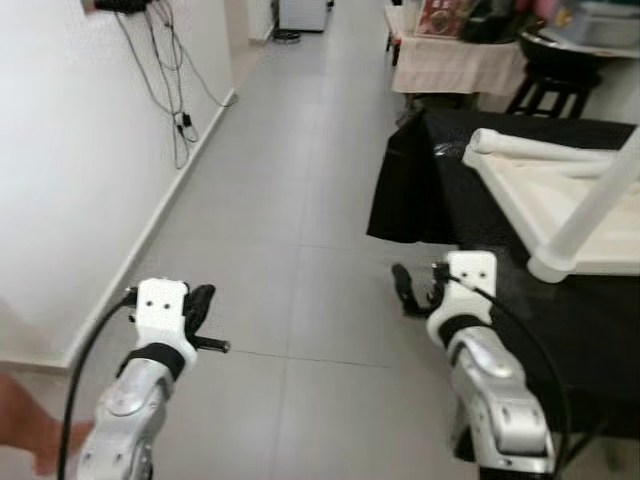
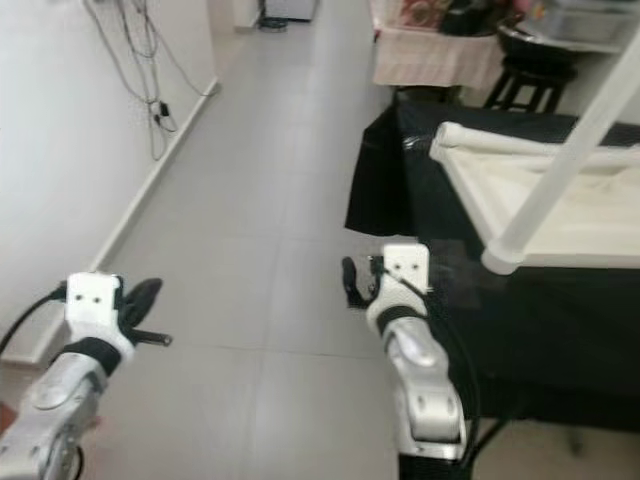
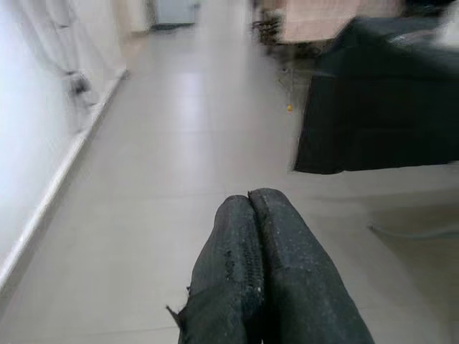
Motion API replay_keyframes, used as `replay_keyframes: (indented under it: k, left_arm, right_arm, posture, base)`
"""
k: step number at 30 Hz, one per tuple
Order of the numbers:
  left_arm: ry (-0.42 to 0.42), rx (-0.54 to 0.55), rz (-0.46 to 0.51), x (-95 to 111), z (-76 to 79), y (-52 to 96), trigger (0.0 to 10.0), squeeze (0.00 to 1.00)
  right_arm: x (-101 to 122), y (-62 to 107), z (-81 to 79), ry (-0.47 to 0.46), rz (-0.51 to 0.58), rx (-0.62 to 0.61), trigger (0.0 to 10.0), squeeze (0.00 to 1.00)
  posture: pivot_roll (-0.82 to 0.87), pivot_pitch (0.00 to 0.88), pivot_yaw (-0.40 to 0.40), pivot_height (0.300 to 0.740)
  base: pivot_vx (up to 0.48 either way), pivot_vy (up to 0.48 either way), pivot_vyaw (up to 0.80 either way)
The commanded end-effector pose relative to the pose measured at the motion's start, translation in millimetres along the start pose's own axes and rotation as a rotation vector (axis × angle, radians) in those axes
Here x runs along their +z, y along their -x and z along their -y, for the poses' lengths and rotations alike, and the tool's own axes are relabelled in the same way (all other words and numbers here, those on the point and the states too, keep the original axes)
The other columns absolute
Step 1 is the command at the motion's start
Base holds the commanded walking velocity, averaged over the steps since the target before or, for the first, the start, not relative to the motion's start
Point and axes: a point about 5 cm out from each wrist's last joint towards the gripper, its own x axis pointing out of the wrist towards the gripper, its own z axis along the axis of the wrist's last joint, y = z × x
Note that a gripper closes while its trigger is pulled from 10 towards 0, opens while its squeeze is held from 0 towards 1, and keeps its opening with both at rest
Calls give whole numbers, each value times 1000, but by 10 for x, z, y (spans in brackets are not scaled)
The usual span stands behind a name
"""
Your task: Building children table
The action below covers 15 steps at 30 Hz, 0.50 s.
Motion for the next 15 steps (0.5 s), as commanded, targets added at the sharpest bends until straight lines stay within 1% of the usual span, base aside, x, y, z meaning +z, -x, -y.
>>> replay_keyframes:
  k: [1,2,8,15]
  left_arm:
    - [-12,6,-9,1,-23,30,10000,0]
    - [-9,-15,-6,2,18,54,10000,0]
    - [-32,-62,-17,-19,90,53,10000,0]
    - [-22,-86,-18,-32,108,28,10000,0]
  right_arm:
    - [-16,-18,-59,-3,0,18,10000,0]
    - [-17,-45,-63,-8,-1,18,10000,0]
    - [-32,-90,-69,-24,-6,23,10000,0]
    - [-55,-119,-88,-37,-17,38,10000,0]
  posture:
    - [14,77,-31,740]
    - [15,77,-32,740]
    - [6,73,-29,740]
    - [2,69,-27,740]
  base:
    - [0,0,0]
    - [0,0,0]
    - [0,0,0]
    - [0,0,0]
